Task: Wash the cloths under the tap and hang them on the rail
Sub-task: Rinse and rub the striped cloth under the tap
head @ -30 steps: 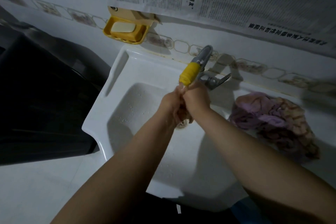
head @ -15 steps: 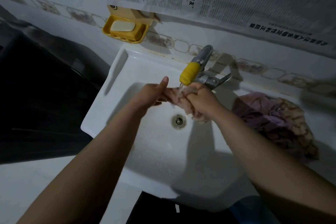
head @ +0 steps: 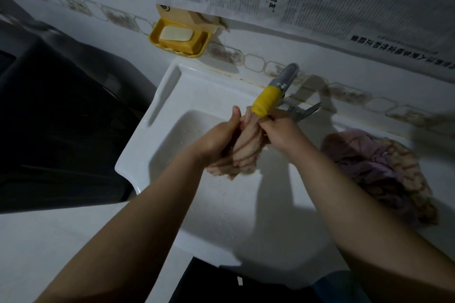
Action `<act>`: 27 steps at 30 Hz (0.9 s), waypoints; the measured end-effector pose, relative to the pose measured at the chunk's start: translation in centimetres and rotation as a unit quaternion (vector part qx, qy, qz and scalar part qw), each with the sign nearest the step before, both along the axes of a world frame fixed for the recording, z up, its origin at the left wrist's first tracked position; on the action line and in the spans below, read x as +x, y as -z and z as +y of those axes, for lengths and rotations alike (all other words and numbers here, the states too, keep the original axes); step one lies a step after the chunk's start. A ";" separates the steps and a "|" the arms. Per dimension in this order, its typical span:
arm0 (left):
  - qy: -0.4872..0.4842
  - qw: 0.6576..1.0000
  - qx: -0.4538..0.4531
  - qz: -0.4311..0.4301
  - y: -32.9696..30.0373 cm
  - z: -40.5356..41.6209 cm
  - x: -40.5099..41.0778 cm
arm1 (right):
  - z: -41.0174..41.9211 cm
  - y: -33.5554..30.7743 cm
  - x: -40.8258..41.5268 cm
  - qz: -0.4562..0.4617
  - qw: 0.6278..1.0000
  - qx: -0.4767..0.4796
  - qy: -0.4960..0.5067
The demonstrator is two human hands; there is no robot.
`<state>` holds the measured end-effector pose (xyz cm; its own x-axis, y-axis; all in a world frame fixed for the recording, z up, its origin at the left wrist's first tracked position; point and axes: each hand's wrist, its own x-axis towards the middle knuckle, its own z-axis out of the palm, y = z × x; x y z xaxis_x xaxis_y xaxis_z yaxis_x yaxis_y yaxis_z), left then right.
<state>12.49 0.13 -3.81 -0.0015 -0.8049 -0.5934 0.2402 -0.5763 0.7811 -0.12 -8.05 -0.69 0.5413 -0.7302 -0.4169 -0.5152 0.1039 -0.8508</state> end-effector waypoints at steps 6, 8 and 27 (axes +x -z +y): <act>-0.072 0.996 -0.047 -0.026 1.2 2.0 0.3 | -0.4 0.2 -1.0 0.126 0.977 -0.172 -0.027; -0.080 0.995 -0.046 -0.038 1.0 1.8 -0.1 | -0.2 0.3 -1.3 0.133 0.972 -0.193 -0.005; -0.245 0.958 0.061 -0.135 -2.2 -1.9 -5.4 | 0.6 0.5 2.3 0.095 0.986 -0.059 0.126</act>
<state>7.06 -1.78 -1.60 0.5261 -0.5947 -0.6079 0.3033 -0.5367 0.7874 2.19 -7.42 -1.21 0.2563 -0.8814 -0.3968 -0.6365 0.1550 -0.7555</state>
